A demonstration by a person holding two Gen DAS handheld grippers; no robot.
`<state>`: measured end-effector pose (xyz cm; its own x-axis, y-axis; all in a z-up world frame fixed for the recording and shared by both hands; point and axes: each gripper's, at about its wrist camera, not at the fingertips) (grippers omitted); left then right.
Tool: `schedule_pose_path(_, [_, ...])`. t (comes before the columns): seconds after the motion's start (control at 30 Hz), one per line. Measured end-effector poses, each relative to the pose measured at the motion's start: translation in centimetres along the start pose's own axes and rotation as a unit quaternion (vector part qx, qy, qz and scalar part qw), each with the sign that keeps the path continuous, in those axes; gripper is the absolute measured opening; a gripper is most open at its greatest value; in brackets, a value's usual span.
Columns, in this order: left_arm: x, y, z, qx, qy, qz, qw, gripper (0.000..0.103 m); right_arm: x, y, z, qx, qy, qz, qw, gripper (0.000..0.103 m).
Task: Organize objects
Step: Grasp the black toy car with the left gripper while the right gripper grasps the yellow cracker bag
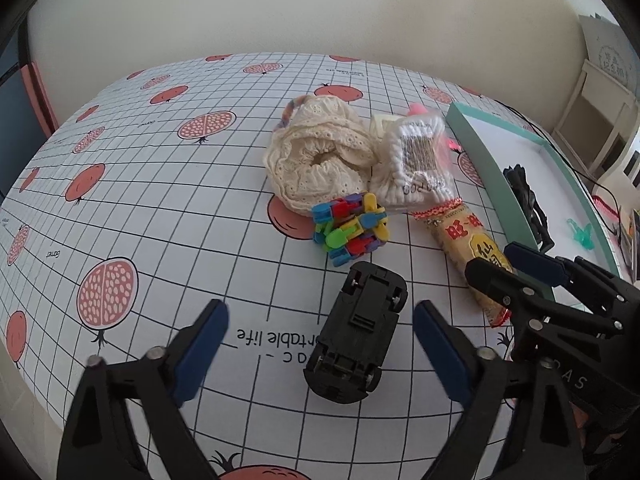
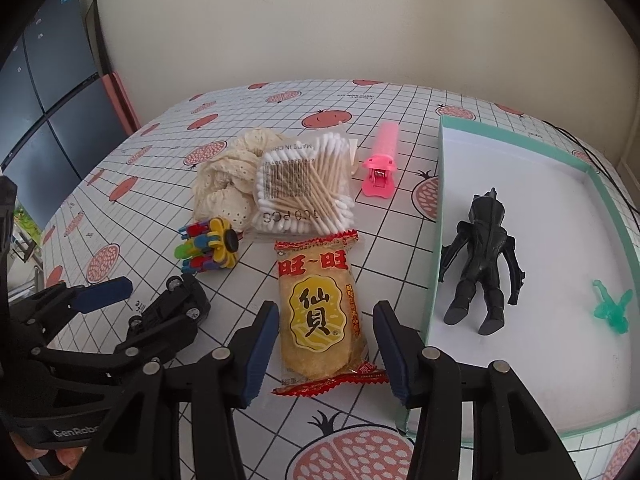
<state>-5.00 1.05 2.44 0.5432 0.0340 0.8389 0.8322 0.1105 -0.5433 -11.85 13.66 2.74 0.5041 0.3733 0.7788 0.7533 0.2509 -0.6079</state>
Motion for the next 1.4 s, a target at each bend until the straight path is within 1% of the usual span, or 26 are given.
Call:
schedule_pose_path(0.07, [-0.4, 0.1, 0.1, -0.001, 0.003, -0.006, 1.0000, 0.085, 0.0, 0.0, 0.1, -0.002, -0.002, 0.000, 1.000, 0.052])
schedule_pose_path(0.13, [-0.5, 0.2, 0.0, -0.001, 0.001, -0.007, 1.0000, 0.082, 0.2, 0.1, 0.2, -0.008, -0.014, -0.003, 1.000, 0.052])
schedule_pose_path(0.2, [-0.6, 0.2, 0.0, -0.001, 0.000, -0.008, 1.0000, 0.075, 0.2, 0.2, 0.1, -0.008, -0.020, -0.006, 1.000, 0.052])
schedule_pose_path(0.23, [-0.6, 0.3, -0.1, -0.002, 0.000, -0.009, 1.0000, 0.073, 0.2, 0.2, -0.1, -0.006, -0.019, -0.006, 1.000, 0.052])
schedule_pose_path(0.3, [-0.8, 0.3, -0.2, -0.001, -0.002, -0.012, 0.9999, 0.065, 0.3, 0.2, -0.3, -0.006, -0.025, -0.004, 1.000, 0.052])
schedule_pose_path(0.43, [-0.9, 0.4, -0.5, 0.002, -0.005, -0.015, 0.9999, 0.058, 0.3, 0.2, -0.3, -0.007, -0.018, -0.002, 1.000, 0.052])
schedule_pose_path(0.5, [-1.0, 0.3, -0.7, 0.003, -0.008, -0.015, 0.9999, 0.053, 0.1, 0.2, -0.2, -0.008, -0.014, -0.004, 1.000, 0.052])
schedule_pose_path(0.6, [-1.0, 0.3, -1.0, 0.005, -0.010, -0.015, 0.9998, 0.050, 0.0, 0.2, -0.3, -0.004, -0.015, -0.008, 1.000, 0.052])
schedule_pose_path(0.83, [-1.0, 0.3, -1.3, 0.006, -0.010, -0.016, 0.9998, 0.050, -0.3, 0.4, -0.7, 0.004, -0.016, -0.013, 1.000, 0.052])
schedule_pose_path(0.87, [-1.0, 0.3, -1.3, 0.006, -0.010, -0.016, 0.9998, 0.049, -0.3, 0.4, -0.8, 0.005, -0.017, -0.014, 1.000, 0.051])
schedule_pose_path(0.9, [-1.0, 0.3, -1.3, 0.005, -0.010, -0.016, 0.9998, 0.049, -0.4, 0.4, -0.8, 0.006, -0.016, -0.016, 1.000, 0.047])
schedule_pose_path(0.93, [-1.0, 0.3, -1.2, 0.004, -0.011, -0.016, 0.9998, 0.048, -0.4, 0.4, -0.9, 0.007, -0.016, -0.016, 1.000, 0.046])
schedule_pose_path(1.03, [-1.0, 0.3, -1.2, 0.003, -0.009, -0.016, 0.9998, 0.042, -0.4, 0.4, -0.9, 0.009, -0.015, -0.017, 1.000, 0.042])
schedule_pose_path(1.1, [-1.0, 0.3, -1.1, 0.002, -0.010, -0.017, 0.9998, 0.035, -0.4, 0.4, -0.8, 0.005, -0.018, -0.018, 1.000, 0.042])
schedule_pose_path(1.27, [-1.0, 0.2, -1.1, 0.005, -0.009, -0.018, 0.9998, 0.035, 0.0, 0.2, -0.3, -0.012, -0.029, -0.010, 0.999, 0.041])
schedule_pose_path(1.4, [-0.7, 0.1, -1.1, 0.005, -0.010, -0.015, 0.9998, 0.035, 0.9, -0.1, 0.0, -0.023, -0.035, 0.009, 0.999, 0.041])
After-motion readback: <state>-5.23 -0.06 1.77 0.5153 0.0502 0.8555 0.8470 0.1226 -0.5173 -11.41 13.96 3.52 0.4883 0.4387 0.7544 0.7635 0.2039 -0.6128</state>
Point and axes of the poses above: each gripper's, at about its wrist camera, not at the fingertips, and x roughly against the way its jaws point, z to its right, y to its underside, and after that the axes turned 3 degrees about -x, right-handed
